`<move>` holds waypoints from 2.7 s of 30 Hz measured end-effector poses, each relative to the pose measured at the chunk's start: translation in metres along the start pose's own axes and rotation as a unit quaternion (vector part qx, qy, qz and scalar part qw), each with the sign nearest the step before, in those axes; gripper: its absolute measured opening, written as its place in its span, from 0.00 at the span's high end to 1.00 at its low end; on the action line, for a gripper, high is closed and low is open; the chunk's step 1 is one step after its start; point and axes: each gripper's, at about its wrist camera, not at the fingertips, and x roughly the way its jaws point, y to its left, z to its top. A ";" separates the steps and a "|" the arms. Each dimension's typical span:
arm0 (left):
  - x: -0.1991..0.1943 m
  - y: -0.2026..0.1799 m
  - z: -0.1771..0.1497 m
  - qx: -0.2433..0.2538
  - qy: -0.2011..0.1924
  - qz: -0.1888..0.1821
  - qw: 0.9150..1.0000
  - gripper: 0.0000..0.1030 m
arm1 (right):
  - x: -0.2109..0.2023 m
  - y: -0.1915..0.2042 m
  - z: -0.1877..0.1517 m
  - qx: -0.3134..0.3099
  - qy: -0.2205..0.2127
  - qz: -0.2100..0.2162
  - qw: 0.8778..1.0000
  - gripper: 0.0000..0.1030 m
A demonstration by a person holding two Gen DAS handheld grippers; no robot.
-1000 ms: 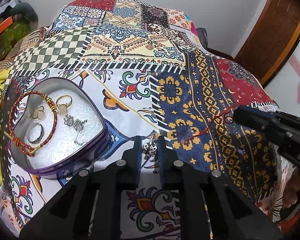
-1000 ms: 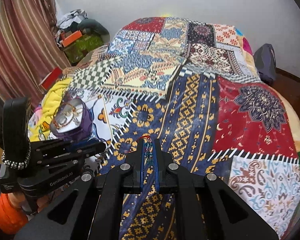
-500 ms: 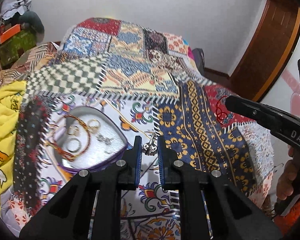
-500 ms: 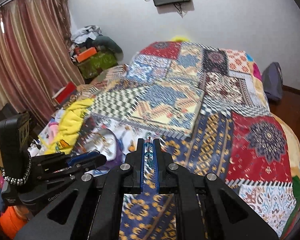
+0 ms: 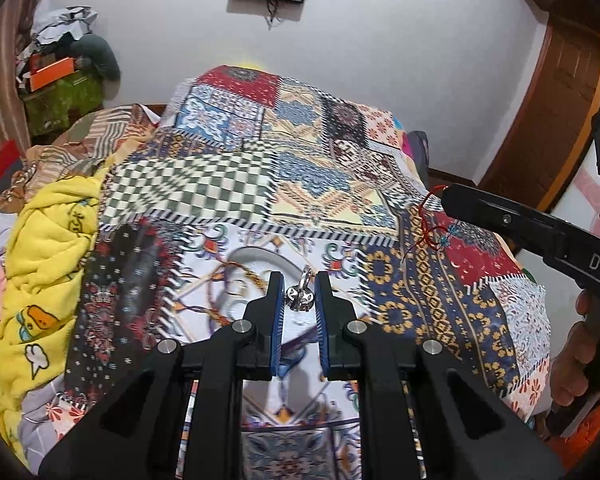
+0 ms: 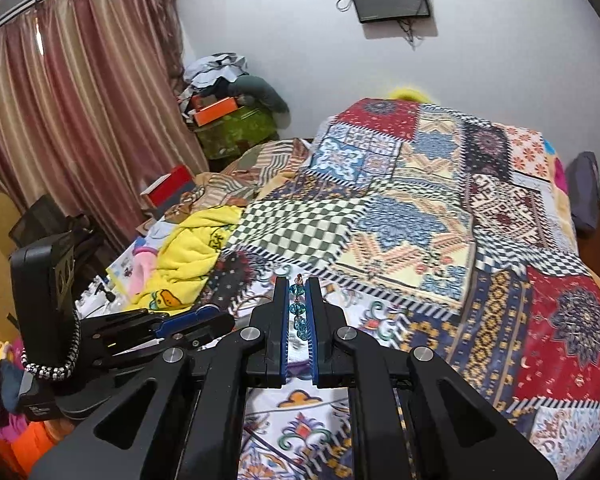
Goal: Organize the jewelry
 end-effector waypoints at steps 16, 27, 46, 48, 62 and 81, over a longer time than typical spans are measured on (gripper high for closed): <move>0.028 0.027 -0.014 -0.015 0.034 -0.009 0.999 0.87 | 0.048 0.008 -0.009 -0.001 0.052 0.021 0.998 0.93; 0.049 0.023 -0.017 0.005 0.043 -0.010 0.999 0.87 | 0.063 0.004 -0.014 0.008 0.071 0.021 0.997 0.93; 0.027 0.047 -0.015 -0.006 0.020 0.026 0.999 0.74 | 0.097 0.006 -0.034 0.013 0.144 0.035 0.989 0.93; 0.026 0.049 -0.016 -0.010 0.021 0.028 0.999 0.74 | 0.097 0.008 -0.035 0.011 0.150 0.035 0.988 0.92; 0.004 0.049 -0.016 -0.020 0.014 0.035 0.999 0.70 | 0.041 0.020 -0.023 -0.022 0.080 -0.009 0.996 0.60; -0.142 -0.019 0.003 0.047 -0.135 0.014 0.990 0.58 | -0.145 0.084 -0.010 -0.056 -0.171 -0.075 0.981 0.60</move>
